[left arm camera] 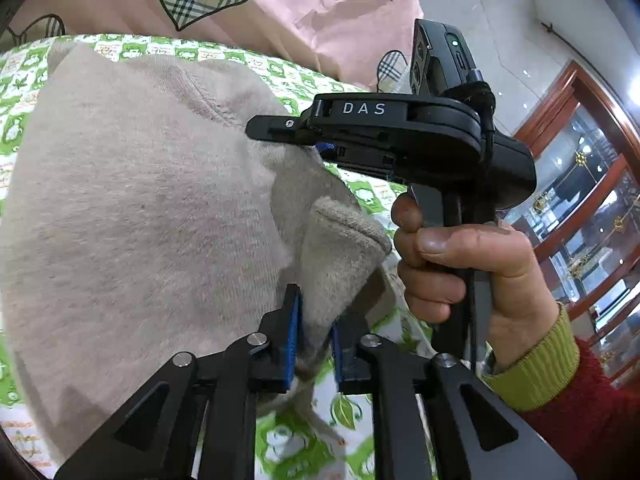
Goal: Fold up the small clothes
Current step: 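Grasp the folded bundle edge with the left gripper while the right gripper grasps the other edge, then lift the bundle edges with both grippers and fold them over onto the bundle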
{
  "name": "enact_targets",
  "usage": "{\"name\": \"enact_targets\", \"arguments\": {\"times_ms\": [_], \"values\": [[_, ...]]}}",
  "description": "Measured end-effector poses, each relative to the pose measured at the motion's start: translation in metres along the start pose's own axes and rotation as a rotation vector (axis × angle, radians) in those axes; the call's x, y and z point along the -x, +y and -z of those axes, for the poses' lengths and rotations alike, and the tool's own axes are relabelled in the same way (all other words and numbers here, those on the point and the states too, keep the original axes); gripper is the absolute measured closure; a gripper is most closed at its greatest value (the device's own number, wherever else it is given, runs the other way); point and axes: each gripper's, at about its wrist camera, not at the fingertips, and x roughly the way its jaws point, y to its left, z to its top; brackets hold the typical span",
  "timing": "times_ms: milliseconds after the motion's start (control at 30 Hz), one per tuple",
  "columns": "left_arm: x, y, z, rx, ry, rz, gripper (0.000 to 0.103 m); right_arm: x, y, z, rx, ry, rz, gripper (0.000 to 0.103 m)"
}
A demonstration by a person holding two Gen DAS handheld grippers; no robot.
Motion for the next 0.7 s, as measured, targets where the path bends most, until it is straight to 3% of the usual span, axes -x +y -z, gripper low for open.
{"name": "enact_targets", "arguments": {"times_ms": [67, 133, 233, 333, 367, 400, 467, 700], "values": [[0.012, -0.002, 0.0, -0.008, -0.002, 0.007, 0.077, 0.007, 0.003, 0.0, 0.011, -0.023, 0.008, 0.088], [0.024, 0.001, 0.004, 0.001, -0.009, 0.01, 0.059, 0.006, -0.002, 0.002, -0.011, -0.018, 0.03, 0.088], [0.045, 0.004, 0.008, 0.02, -0.036, -0.008, 0.044, 0.0, -0.008, 0.008, -0.01, 0.009, 0.07, 0.086], [0.073, 0.023, 0.007, 0.053, -0.08, -0.058, 0.032, 0.011, -0.008, 0.01, -0.007, -0.004, 0.096, 0.072], [0.08, 0.033, 0.003, 0.07, -0.094, -0.074, 0.031, 0.015, -0.008, 0.011, -0.007, -0.009, 0.099, 0.063], [0.085, 0.041, 0.002, 0.086, -0.102, -0.086, 0.029, 0.02, -0.009, 0.012, -0.011, -0.014, 0.113, 0.047], [0.091, 0.062, -0.004, 0.132, -0.113, -0.112, 0.028, 0.026, -0.013, 0.014, -0.022, -0.027, 0.138, 0.032], [0.07, 0.115, -0.028, 0.28, -0.072, -0.089, 0.024, 0.02, -0.029, 0.018, -0.12, 0.014, 0.009, 0.032]]}}
